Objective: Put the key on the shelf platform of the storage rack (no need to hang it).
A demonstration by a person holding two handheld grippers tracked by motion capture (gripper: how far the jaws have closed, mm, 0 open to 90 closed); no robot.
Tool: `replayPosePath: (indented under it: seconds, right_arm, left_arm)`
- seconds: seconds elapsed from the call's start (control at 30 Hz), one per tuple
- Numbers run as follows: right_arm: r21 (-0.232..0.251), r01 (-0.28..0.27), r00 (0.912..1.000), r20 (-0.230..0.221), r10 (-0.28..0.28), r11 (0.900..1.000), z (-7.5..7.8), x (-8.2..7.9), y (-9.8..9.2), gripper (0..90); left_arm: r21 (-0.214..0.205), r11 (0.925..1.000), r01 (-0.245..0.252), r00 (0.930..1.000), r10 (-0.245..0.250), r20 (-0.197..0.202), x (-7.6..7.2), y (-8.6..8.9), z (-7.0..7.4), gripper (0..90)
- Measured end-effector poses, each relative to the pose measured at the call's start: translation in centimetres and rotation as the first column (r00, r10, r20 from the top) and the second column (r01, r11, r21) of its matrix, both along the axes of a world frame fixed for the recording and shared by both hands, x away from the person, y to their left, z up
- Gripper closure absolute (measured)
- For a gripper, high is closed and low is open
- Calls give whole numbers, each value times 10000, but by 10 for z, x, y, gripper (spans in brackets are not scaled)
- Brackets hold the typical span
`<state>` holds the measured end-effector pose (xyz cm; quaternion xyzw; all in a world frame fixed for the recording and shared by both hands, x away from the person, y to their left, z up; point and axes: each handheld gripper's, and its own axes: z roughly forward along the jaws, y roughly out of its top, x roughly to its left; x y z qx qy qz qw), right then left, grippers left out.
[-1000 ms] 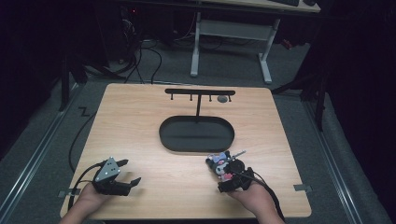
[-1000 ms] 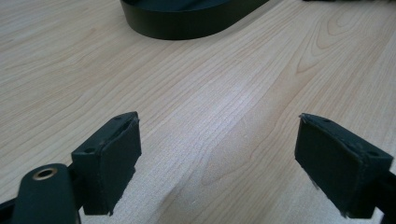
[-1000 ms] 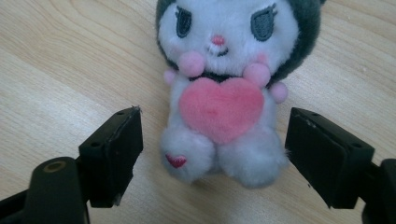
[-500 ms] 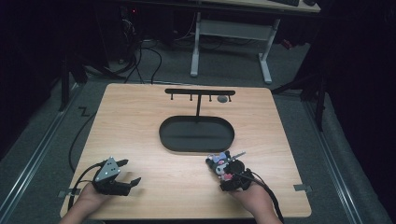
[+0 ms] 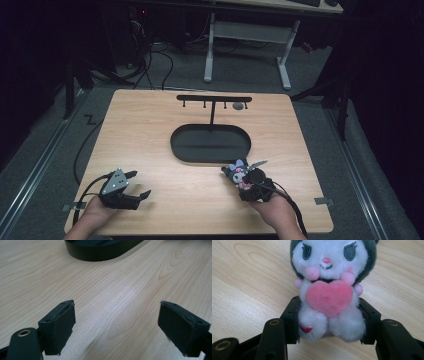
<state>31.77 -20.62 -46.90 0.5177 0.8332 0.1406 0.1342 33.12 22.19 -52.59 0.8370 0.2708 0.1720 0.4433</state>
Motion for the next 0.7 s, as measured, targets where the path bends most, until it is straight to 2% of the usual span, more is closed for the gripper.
replayPosePath:
  seconds: [0.27,0.7]
  right_arm:
    - [153,64,9998,204,-68,9999,17,-3,-5,476]
    - [236,85,9989,460,-95,9997,33,1,-5,476]
  left_arm:
    - [-33,10000,-45,10000,45,-7,1,0,0,154]
    - [13,10000,-32,10000,32,14,0,0,0,155]
